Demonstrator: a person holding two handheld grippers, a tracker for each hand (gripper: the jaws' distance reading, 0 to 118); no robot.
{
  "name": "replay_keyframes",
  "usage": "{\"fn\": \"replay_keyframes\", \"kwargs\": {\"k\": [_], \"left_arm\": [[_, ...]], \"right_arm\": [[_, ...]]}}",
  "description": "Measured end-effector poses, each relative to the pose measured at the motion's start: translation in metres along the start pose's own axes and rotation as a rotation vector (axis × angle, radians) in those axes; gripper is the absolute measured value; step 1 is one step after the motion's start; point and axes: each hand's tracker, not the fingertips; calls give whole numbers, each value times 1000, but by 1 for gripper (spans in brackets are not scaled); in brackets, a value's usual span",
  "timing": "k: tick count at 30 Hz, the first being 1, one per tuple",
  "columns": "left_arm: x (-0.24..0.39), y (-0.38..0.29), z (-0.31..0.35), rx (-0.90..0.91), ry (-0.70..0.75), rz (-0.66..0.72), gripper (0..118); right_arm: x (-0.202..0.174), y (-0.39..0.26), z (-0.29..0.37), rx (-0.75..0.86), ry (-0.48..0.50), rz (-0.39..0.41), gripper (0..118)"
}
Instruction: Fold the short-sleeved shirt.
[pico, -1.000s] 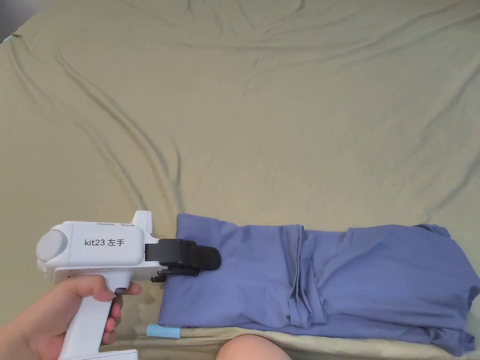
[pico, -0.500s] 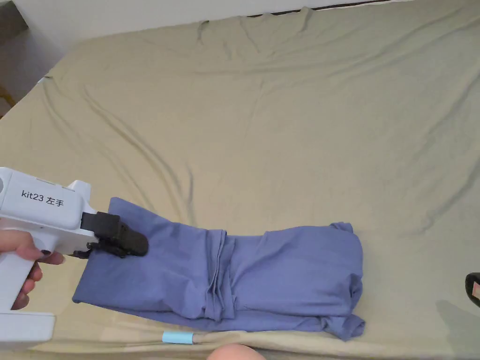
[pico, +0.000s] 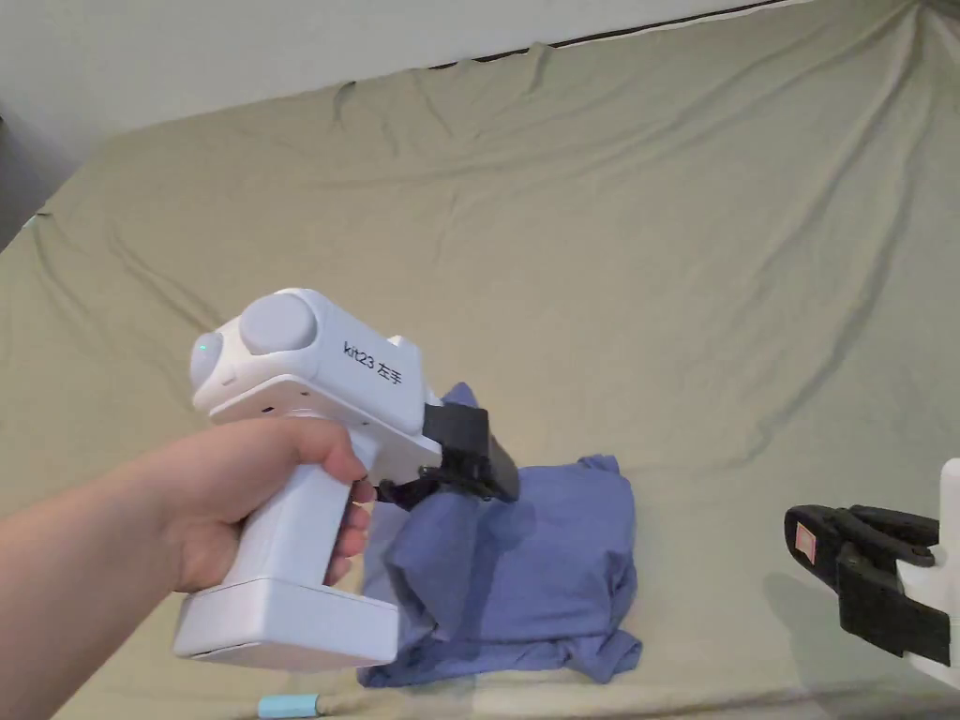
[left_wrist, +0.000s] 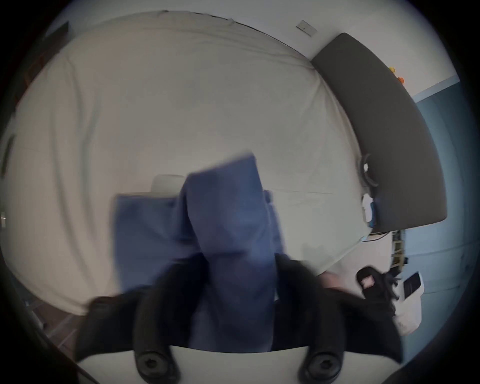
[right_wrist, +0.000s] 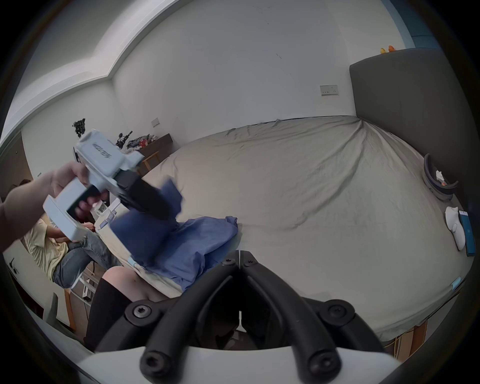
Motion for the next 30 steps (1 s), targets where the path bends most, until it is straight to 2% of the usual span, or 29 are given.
{"fn": "replay_keyframes", "kwargs": {"k": [1, 2, 5, 6, 8, 9, 10, 11, 13, 14, 17, 20, 22, 23, 28, 30], "left_arm": [[10, -1, -19, -1, -26, 2, 80], [22, -1, -30, -12, -55, -10, 92], [41, -11, -37, -39, -68, -89, 92], [37, -7, -32, -43, -89, -122, 82], [29, -13, -10, 14, -114, -157, 49], [23, -15, -3, 32, -77, -179, 27], [20, -21, 6, 63, -10, -197, 11], [15, -23, 9, 116, 84, -241, 4], [9, -27, 1, 188, 267, -295, 0], [10, -33, -9, 190, 307, -305, 0], [8, -35, -41, 107, 191, -214, 0], [22, -40, -81, 86, 226, -275, 0], [25, -40, -106, 39, 229, -236, 0], [27, -40, -113, 32, 224, -214, 0], [37, -38, -113, 66, 213, -220, 0], [39, -39, -108, 55, 146, -251, 0]], "right_arm": [[-4, 2, -3, 1, 4, -3, 0], [-4, 2, -3, 2, 2, -8, 0], [11, -3, 0, 6, -22, -10, 0], [14, -4, 1, 5, -26, -14, 0], [14, -5, 2, 1, -26, -21, 0], [15, -6, 2, -4, -26, -21, 0], [16, -7, 1, -12, -28, -19, 0], [16, -8, 0, -19, -30, -14, 0], [13, -8, -1, -36, -30, -7, 0], [12, -9, -3, -40, -31, -4, 0], [4, -6, -4, -49, -35, 4, 0], [3, -6, -7, -55, -29, -3, 0], [4, -5, -9, -51, -3, -54, 0], [5, -5, -9, -50, -8, -51, 0], [3, -9, -15, -75, -25, -20, 0], [0, -11, -20, -94, -26, -23, 0]]}}
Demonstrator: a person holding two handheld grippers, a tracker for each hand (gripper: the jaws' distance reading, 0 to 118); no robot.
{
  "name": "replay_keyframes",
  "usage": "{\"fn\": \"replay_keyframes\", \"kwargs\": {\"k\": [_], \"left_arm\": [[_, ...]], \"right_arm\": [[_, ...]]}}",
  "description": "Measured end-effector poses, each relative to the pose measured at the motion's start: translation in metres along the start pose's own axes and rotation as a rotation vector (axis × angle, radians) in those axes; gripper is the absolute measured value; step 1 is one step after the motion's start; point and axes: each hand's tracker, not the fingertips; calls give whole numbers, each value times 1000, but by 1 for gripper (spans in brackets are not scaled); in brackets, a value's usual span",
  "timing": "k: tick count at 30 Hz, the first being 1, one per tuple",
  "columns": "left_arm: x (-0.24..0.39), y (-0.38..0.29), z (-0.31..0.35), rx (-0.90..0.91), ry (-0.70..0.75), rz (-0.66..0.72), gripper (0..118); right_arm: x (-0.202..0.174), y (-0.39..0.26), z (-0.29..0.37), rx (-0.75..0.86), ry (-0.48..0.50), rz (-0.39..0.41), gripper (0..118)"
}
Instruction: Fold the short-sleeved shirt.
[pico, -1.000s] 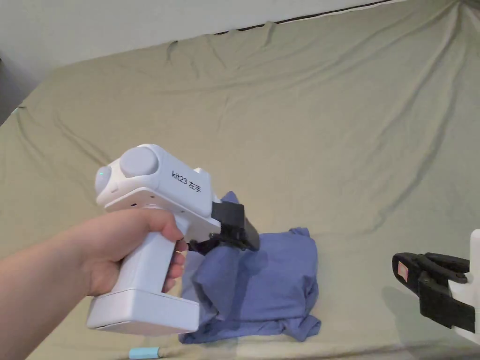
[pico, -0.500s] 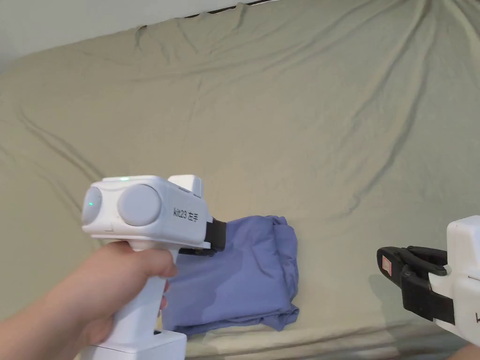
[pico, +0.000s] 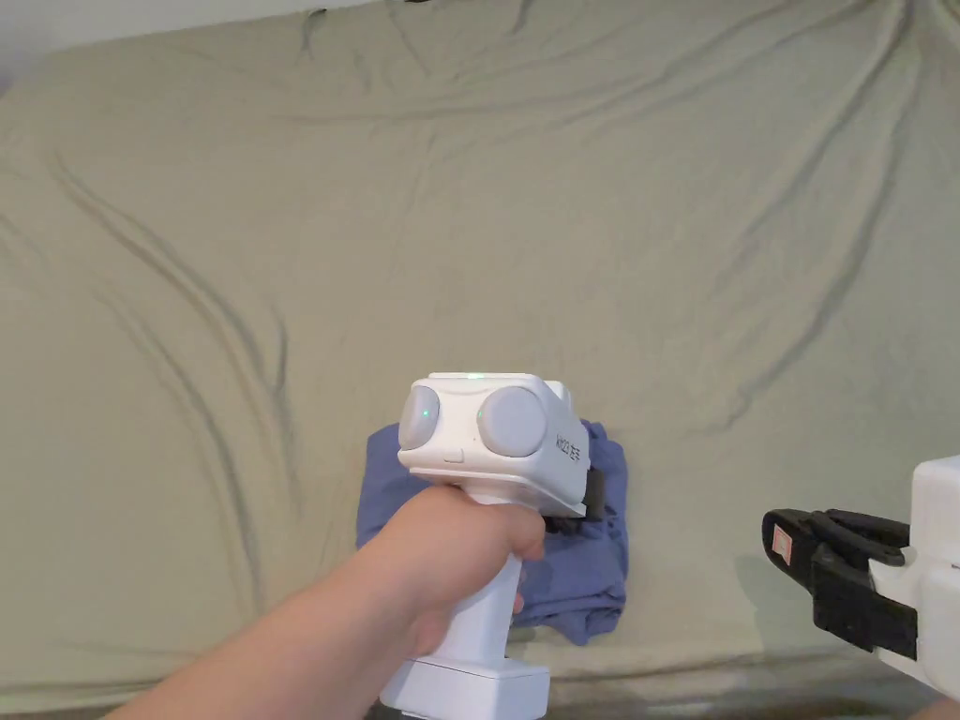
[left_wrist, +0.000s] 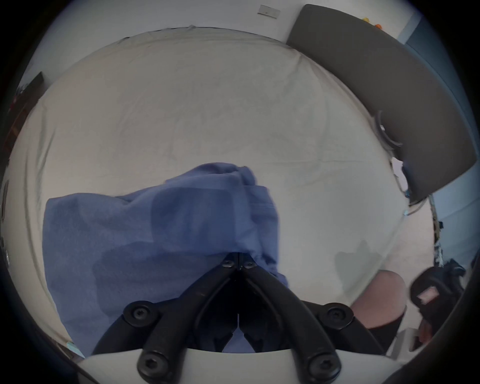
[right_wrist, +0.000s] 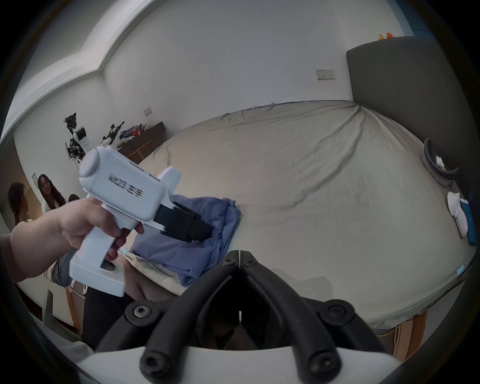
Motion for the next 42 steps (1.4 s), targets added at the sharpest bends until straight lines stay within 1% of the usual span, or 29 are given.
{"fn": "replay_keyframes", "kwargs": {"k": [1, 4, 5, 8, 10, 12, 13, 15, 16, 17, 18, 20, 21, 22, 23, 24, 25, 26, 27, 28, 29, 31, 33, 35, 37, 39, 40, 41, 42], "left_arm": [[-1, -2, 6, 1, -43, -4, 0], [-14, -9, 47, 79, -291, 24, 0], [-22, -12, 64, 117, -315, 28, 0], [-64, -30, 114, 231, -318, 30, 0], [-103, -46, 138, 271, -337, 75, 0], [-141, -63, 149, 269, -330, 119, 0], [-159, -72, 152, 272, -300, 149, 0], [-190, -87, 153, 279, -281, 215, 0], [-200, -93, 152, 276, -299, 270, 0], [-212, -98, 149, 277, -330, 334, 0], [-222, -102, 146, 279, -360, 371, 0], [-233, -104, 137, 270, -427, 394, 0], [-236, -105, 134, 268, -417, 397, 0], [-239, -105, 129, 262, -414, 398, 0], [-242, -104, 124, 249, -423, 401, 4], [-246, -103, 120, 234, -452, 417, 18], [-251, -102, 113, 216, -502, 441, 38], [-254, -101, 104, 195, -551, 462, 67], [-257, -100, 97, 182, -577, 475, 85], [-258, -98, 88, 162, -601, 479, 100], [-258, -95, 77, 141, -625, 476, 108], [-258, -91, 59, 133, -626, 479, 108], [-257, -86, 37, 111, -630, 526, 108], [-254, -80, 27, 163, -807, 564, 108], [-249, -71, 9, 113, -826, 586, 107], [-238, -65, -1, 134, -901, 534, 104], [-236, -60, -11, 105, -883, 501, 96], [-231, -57, -12, 110, -856, 454, 66], [-228, -55, -14, 112, -823, 404, 27]], "right_arm": [[-2, -1, -2, -12, -1, 3, 0], [-9, -3, -10, -39, -6, 19, 0], [-11, -4, -13, -56, -3, 17, 0], [-17, 0, -27, -109, 30, -11, 0], [-18, 7, -40, -115, 60, -8, 0], [-28, 24, -55, -130, 139, 32, 0], [-34, 34, -64, -128, 188, 42, 0], [-47, 55, -88, -149, 344, -63, 0], [-48, 62, -106, -183, 419, -149, 0], [-47, 67, -125, -212, 464, -206, 0], [-45, 67, -145, -243, 495, -223, 0], [-37, 61, -187, -325, 484, -264, 0], [-29, 54, -203, -386, 491, -332, 0], [-18, 43, -222, -462, 519, -456, 0], [-6, 30, -235, -512, 523, -545, 0], [4, 19, -241, -525, 509, -560, 0], [13, 11, -243, -462, 561, -554, 0], [23, 5, -242, -406, 646, -594, 0], [28, 0, -240, -404, 602, -564, 0], [33, -3, -238, -402, 593, -552, 0], [36, -6, -236, -402, 605, -548, 0], [42, -8, -233, -404, 600, -540, 0], [46, -7, -231, -402, 600, -532, 0], [45, -8, -232, -400, 599, -523, 0], [45, -11, -233, -395, 608, -538, 0], [45, -13, -234, -385, 617, -558, 0], [45, -14, -234, -380, 618, -568, 0], [44, -15, -234, -375, 619, -580, 0], [44, -15, -233, -371, 616, -600, 0]]}}
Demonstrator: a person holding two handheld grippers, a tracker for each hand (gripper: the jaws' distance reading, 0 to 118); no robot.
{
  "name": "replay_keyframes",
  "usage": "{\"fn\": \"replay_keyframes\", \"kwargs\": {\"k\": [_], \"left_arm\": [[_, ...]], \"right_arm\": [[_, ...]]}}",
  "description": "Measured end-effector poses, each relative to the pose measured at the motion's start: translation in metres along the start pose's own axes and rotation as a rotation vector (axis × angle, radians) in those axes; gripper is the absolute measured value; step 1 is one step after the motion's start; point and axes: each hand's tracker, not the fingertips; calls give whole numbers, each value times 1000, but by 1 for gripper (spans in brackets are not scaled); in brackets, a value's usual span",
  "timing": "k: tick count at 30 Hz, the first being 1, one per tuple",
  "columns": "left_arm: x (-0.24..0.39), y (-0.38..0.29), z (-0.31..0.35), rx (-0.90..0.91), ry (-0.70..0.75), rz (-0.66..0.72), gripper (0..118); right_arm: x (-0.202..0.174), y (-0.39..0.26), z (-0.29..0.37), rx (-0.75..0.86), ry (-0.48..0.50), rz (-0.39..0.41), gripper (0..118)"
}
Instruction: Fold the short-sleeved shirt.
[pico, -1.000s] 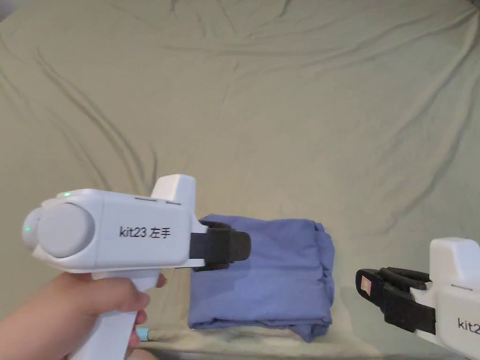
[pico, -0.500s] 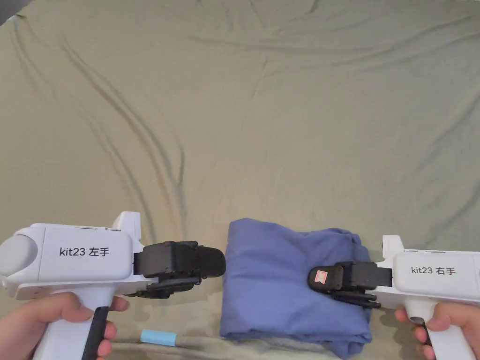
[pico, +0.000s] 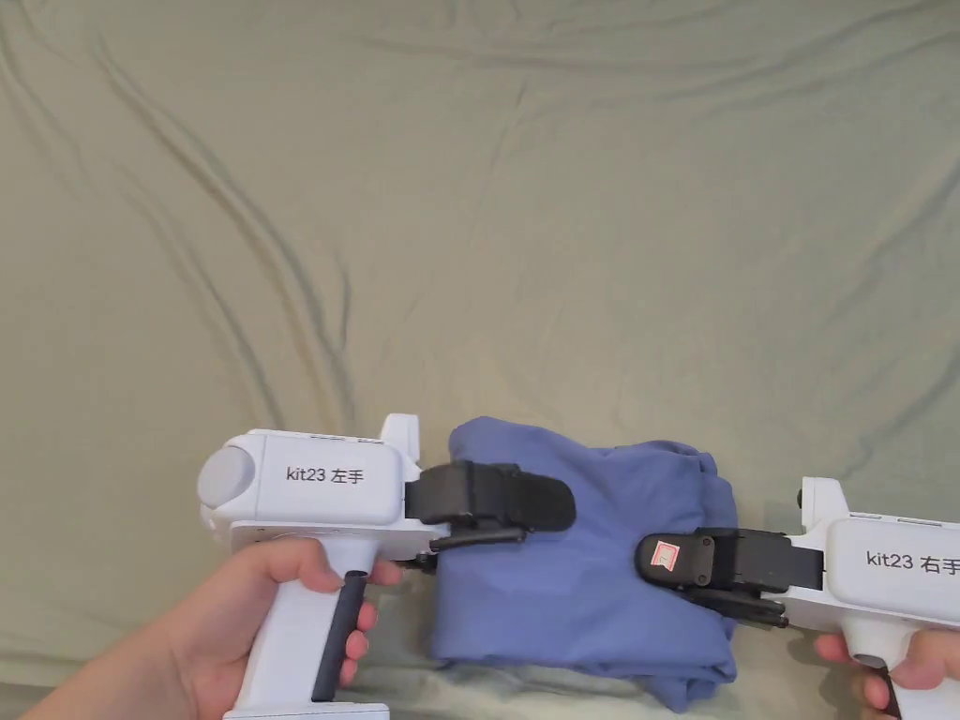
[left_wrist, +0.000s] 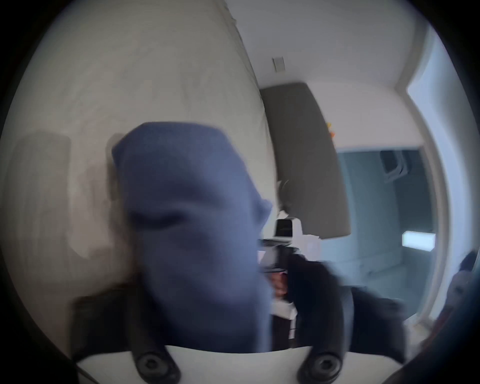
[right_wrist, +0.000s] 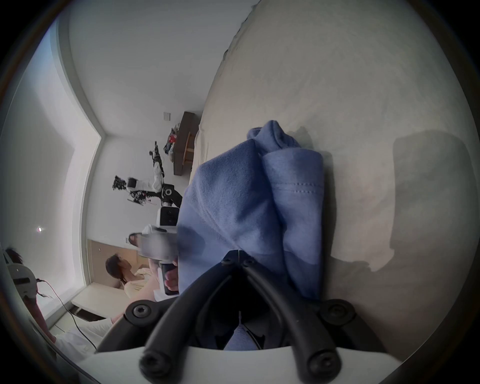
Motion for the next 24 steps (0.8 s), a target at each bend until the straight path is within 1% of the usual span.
{"fn": "replay_keyframes", "kwargs": {"k": [1, 2, 3, 4, 5, 6, 8, 10, 13, 16, 20, 24], "left_arm": [[-1, 0, -4, -32, 90, -38, 21], [-1, -3, -12, -52, 165, -51, 21], [-8, -2, -8, -49, 139, -22, 21], [-9, 4, 1, -50, 65, 28, 21], [-1, 6, 7, -46, 92, 6, 21], [12, 6, 13, -39, 144, -51, 21], [26, 10, 33, -59, 189, -122, 21], [46, 12, 59, -76, 255, -124, 21], [65, 20, 118, -59, 411, -152, 21], [83, 31, 177, -42, 590, -151, 21], [88, 51, 243, -60, 788, -163, 21], [72, 70, 294, -58, 934, -159, 21]], "right_arm": [[0, -1, 1, 11, 6, -22, 0], [-1, -3, 3, 14, 2, -28, 0], [-2, -5, 5, 26, 1, -28, 0], [-5, -7, 8, 30, 0, -20, 0], [-10, -8, 12, 40, 2, 2, 0], [-16, -9, 17, 56, 12, 24, 0], [-26, -12, 25, 66, 30, 37, 0], [-40, -16, 35, 106, 25, 91, 0], [-61, -27, 45, 96, 90, 124, 0], [-79, -38, 47, 84, 85, 174, 0], [-99, -51, 40, 76, 95, 202, 0], [-115, -54, 30, 78, 106, 226, 0]]}}
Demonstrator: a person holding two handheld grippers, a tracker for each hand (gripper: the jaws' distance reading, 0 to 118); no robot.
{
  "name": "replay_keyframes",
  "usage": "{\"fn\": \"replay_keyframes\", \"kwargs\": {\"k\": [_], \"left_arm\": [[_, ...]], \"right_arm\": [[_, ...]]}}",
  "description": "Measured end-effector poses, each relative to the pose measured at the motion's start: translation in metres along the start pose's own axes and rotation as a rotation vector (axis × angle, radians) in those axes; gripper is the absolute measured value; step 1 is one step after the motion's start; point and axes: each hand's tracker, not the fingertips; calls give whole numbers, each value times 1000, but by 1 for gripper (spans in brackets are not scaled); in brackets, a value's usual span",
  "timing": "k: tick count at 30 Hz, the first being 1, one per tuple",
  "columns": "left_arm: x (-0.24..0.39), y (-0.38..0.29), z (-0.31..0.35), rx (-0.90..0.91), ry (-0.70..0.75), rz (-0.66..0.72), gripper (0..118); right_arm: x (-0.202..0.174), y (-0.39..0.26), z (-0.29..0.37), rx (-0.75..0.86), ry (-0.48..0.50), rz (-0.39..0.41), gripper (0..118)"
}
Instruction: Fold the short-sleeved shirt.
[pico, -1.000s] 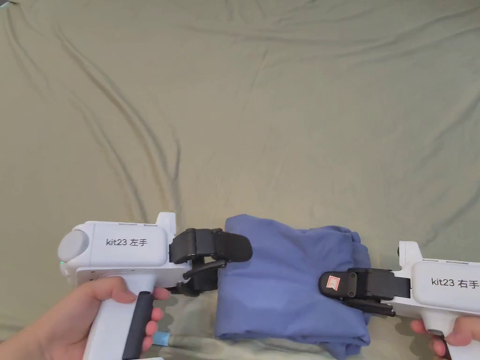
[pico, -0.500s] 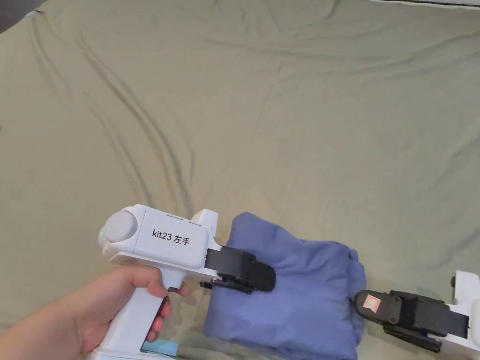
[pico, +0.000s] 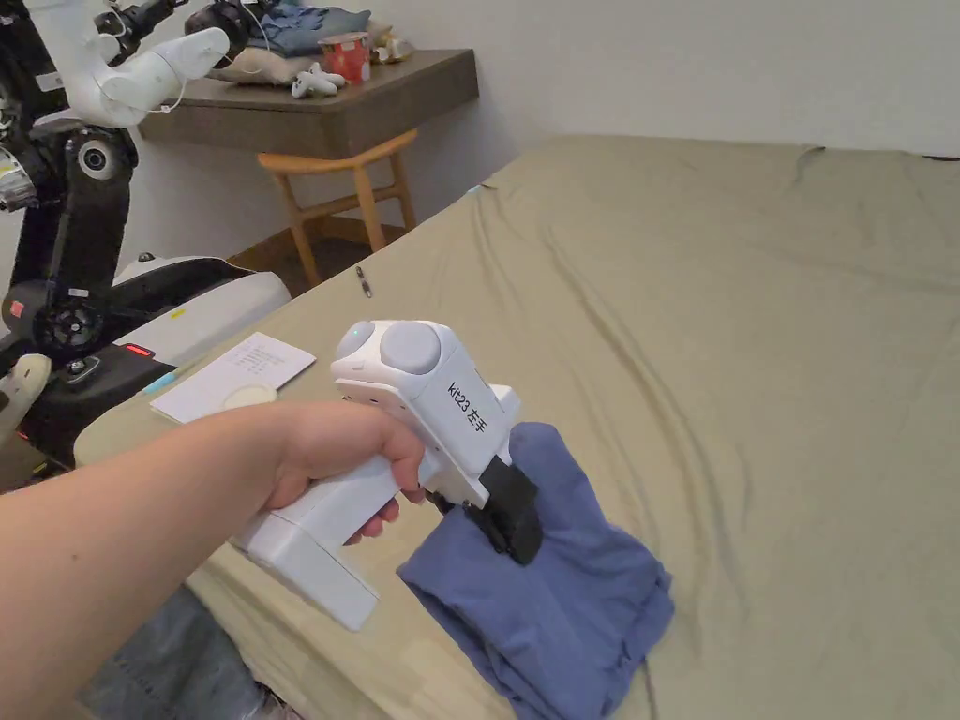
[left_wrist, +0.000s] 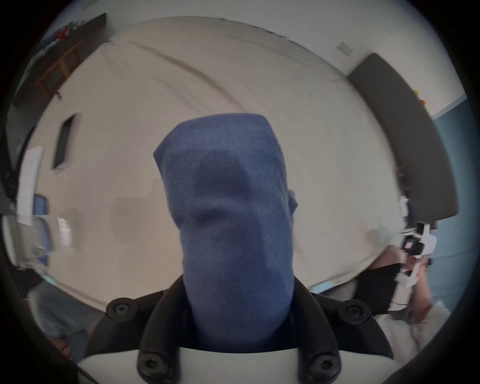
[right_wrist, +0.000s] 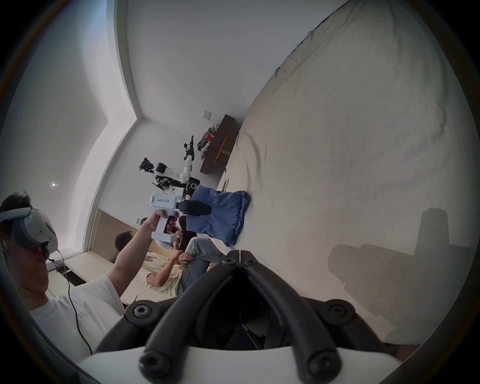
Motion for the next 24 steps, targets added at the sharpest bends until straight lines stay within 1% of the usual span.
{"fn": "replay_keyframes", "kwargs": {"k": [3, 4, 5, 6, 8, 10, 13, 14, 15, 16, 17, 18, 20, 21, 22, 23, 24], "left_arm": [[-29, 7, -7, -70, 236, -58, 21], [-38, 7, -11, -80, 317, -59, 21], [-44, 7, -17, -91, 358, -54, 21], [-49, 6, -22, -100, 389, -66, 20], [-62, 3, -33, -112, 401, -49, 20], [-71, 1, -40, -107, 406, -20, 19], [-75, -5, -50, -103, 462, -39, 20], [-77, -8, -51, -102, 518, -69, 26], [-76, -10, -53, -94, 557, -83, 46], [-76, -11, -53, -85, 649, -112, 70], [-75, -12, -48, -80, 711, -130, 93], [-73, -15, -42, -64, 726, -143, 110], [-64, -17, -22, -8, 696, -137, 111], [-59, -18, -9, 46, 693, -135, 111], [-64, -16, 3, 110, 660, -120, 111], [-57, -19, 15, 198, 636, -96, 111], [-50, -24, 28, 260, 603, -75, 111]], "right_arm": [[-8, 0, -6, 20, -25, 20, 0], [18, -9, 45, 24, -35, 25, 0], [19, -9, 45, 26, -36, 24, 0], [19, -9, 46, 29, -33, 21, 0], [17, -10, 46, 32, -31, 23, 0], [15, -9, 47, 27, -41, 39, 0], [10, -9, 47, 21, -51, 59, 0], [11, -9, 48, 21, -53, 61, 0], [8, -8, 48, 21, -55, 64, 0], [8, -8, 48, 23, -59, 69, 0], [8, -8, 49, 24, -65, 74, 0], [9, -8, 50, 25, -66, 75, 0], [3, -9, 47, 30, -67, 78, 0], [3, -9, 48, 34, -64, 86, 0], [2, -9, 49, 34, -63, 103, 0], [2, -7, 53, 33, -66, 133, 0], [0, -6, 56, 43, -90, 179, 0]]}}
